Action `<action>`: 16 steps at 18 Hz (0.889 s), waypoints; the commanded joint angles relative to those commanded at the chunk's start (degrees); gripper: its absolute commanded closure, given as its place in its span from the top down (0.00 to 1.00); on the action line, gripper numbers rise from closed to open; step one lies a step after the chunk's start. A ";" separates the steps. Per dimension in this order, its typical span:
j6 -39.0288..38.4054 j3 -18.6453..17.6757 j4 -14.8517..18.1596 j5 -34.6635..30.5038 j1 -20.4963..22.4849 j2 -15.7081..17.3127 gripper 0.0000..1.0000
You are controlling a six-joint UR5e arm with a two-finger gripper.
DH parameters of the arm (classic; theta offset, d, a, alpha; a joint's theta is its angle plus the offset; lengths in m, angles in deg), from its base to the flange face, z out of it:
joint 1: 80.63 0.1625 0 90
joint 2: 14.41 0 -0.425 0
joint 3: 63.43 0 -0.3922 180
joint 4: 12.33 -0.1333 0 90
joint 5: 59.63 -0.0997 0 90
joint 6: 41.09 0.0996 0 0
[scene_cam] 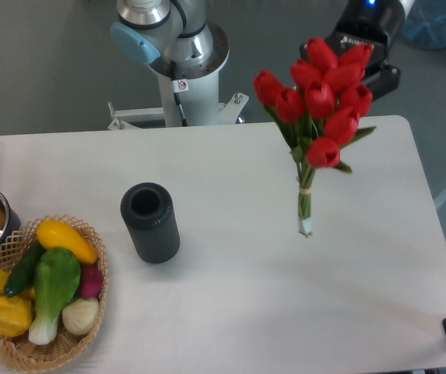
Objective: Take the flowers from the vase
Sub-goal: 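Carry the tulip bouquet away from the vase over the open table, then lower the held tulips, blooms hanging, above the empty table area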
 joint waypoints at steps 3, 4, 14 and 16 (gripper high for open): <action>-0.79 -0.09 0.53 -8.16 -0.26 0.00 0.00; -0.53 0.00 0.53 -10.89 -0.87 0.00 0.00; -1.23 -0.44 1.14 -33.92 -6.86 0.52 0.00; -1.23 0.26 2.80 -39.45 -7.03 0.96 0.00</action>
